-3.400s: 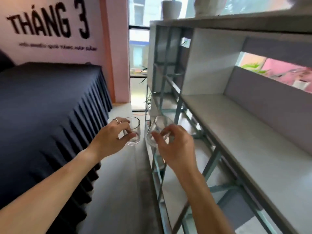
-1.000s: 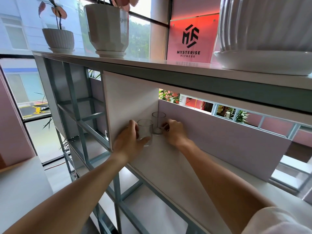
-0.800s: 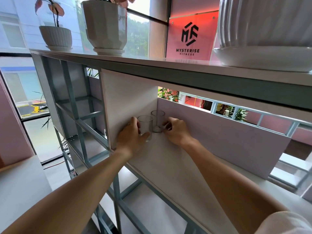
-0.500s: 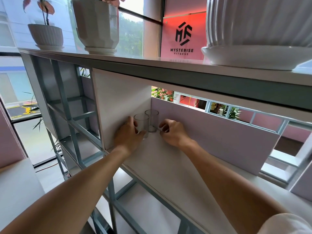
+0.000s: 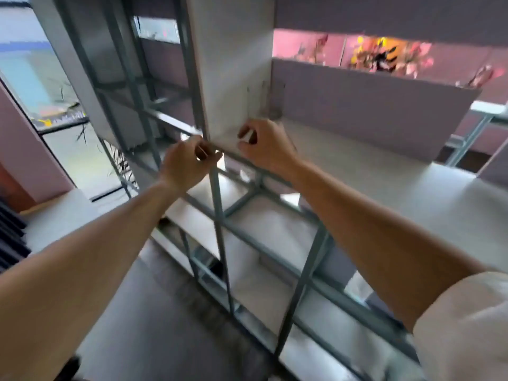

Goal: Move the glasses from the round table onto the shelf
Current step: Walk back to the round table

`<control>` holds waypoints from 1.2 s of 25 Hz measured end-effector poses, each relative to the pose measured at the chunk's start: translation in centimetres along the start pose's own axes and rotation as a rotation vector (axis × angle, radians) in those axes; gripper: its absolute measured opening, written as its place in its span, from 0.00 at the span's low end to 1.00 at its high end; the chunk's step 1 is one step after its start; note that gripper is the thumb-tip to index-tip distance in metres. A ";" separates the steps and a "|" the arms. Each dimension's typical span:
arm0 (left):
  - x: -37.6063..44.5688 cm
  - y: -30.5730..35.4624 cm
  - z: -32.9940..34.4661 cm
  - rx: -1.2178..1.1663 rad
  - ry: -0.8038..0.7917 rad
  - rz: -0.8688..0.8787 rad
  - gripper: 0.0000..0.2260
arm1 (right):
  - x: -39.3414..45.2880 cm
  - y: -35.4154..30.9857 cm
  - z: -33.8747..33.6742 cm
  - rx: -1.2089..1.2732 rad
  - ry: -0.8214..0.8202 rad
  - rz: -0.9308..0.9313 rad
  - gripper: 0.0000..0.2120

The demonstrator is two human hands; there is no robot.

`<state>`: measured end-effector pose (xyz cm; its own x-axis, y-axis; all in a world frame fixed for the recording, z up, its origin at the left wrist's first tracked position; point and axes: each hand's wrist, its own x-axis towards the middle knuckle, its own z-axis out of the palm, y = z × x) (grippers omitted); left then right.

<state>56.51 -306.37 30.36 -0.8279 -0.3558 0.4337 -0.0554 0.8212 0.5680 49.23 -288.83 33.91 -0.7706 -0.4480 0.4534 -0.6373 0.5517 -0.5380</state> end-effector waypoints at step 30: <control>-51.5 22.4 37.4 0.128 -1.704 0.274 0.07 | -69.5 18.0 -9.4 0.127 -0.249 1.626 0.06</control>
<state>77.04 -252.95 -5.45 -0.4274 0.5534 -0.7149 0.2059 0.8296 0.5190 91.39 -241.10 -0.62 -0.5645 0.4046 -0.7194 0.8021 0.4747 -0.3624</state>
